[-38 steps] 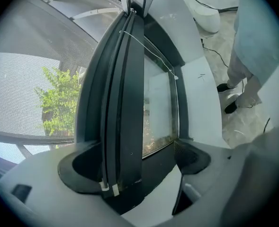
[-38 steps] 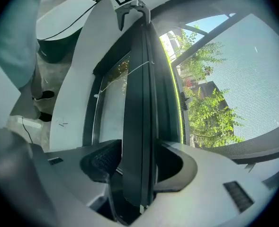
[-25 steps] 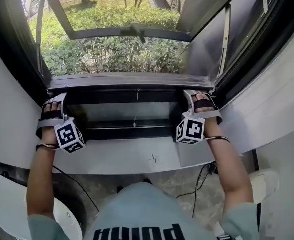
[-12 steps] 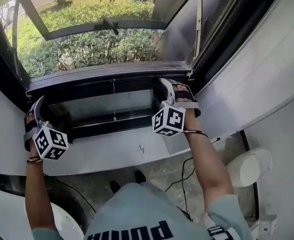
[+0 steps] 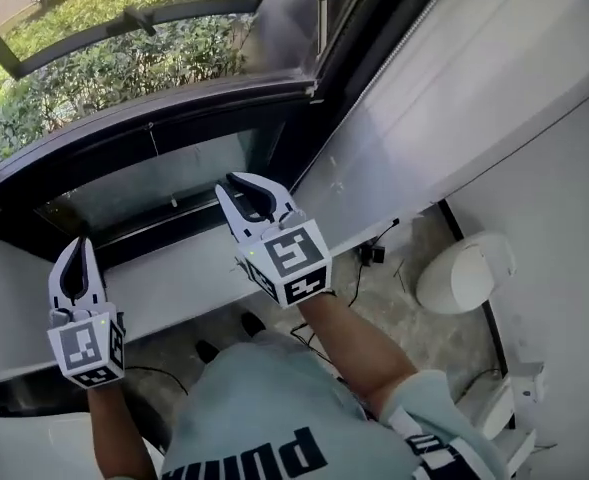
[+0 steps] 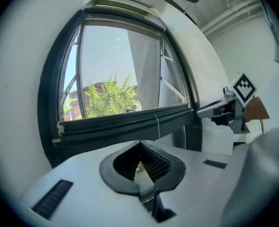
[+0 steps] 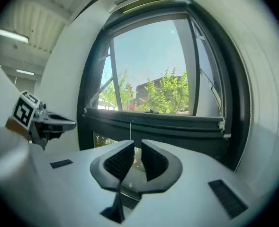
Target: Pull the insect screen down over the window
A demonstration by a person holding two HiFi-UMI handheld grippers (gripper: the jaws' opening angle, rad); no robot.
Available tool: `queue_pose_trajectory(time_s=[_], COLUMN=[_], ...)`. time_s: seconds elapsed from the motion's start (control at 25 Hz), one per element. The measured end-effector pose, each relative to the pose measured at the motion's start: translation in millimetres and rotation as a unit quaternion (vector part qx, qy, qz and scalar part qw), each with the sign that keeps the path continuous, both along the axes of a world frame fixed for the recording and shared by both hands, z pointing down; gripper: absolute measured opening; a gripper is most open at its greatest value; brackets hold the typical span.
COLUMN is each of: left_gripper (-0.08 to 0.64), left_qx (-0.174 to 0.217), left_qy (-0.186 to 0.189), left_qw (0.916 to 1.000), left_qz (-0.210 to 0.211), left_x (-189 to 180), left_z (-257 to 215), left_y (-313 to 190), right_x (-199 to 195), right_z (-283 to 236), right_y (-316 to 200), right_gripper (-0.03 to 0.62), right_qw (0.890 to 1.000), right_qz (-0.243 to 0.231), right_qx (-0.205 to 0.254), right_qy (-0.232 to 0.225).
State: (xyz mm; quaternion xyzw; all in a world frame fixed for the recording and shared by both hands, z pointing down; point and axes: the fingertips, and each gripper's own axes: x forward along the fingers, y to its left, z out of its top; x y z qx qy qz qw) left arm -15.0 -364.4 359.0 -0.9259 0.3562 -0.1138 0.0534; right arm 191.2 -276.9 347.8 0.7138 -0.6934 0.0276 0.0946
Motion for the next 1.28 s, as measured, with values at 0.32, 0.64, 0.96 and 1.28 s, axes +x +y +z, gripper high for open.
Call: queue_pose_trajectory(time_s=[0.32, 0.64, 0.96, 1.28], left_gripper=[0.012, 0.012, 0.012, 0.012], left_qx=[-0.037, -0.027, -0.039, -0.036], left_qy=[0.031, 0.021, 0.004, 0.021], left_qw=[0.9958, 0.9896, 0.9860, 0.9849], left_qz=[-0.078, -0.140, -0.162, -0.168], left_x=[28.0, 42.9, 39.6, -11.7], left_z=[11.3, 30.9, 45.3, 56.4], left_y=[77.6, 110.9, 149.2, 220.1], right_x=[-11.1, 1.3, -3.7, -45.7], right_z=[15.9, 55.9, 65.0, 61.4], right_y=[40.5, 50.4, 73.1, 140.9], right_gripper=[0.008, 0.006, 0.008, 0.008], right_qw=[0.998, 0.994, 0.992, 0.992], right_qz=[-0.059, -0.105, -0.127, -0.118], right_qx=[0.022, 0.015, 0.014, 0.031], right_qy=[-0.020, -0.011, -0.021, -0.018])
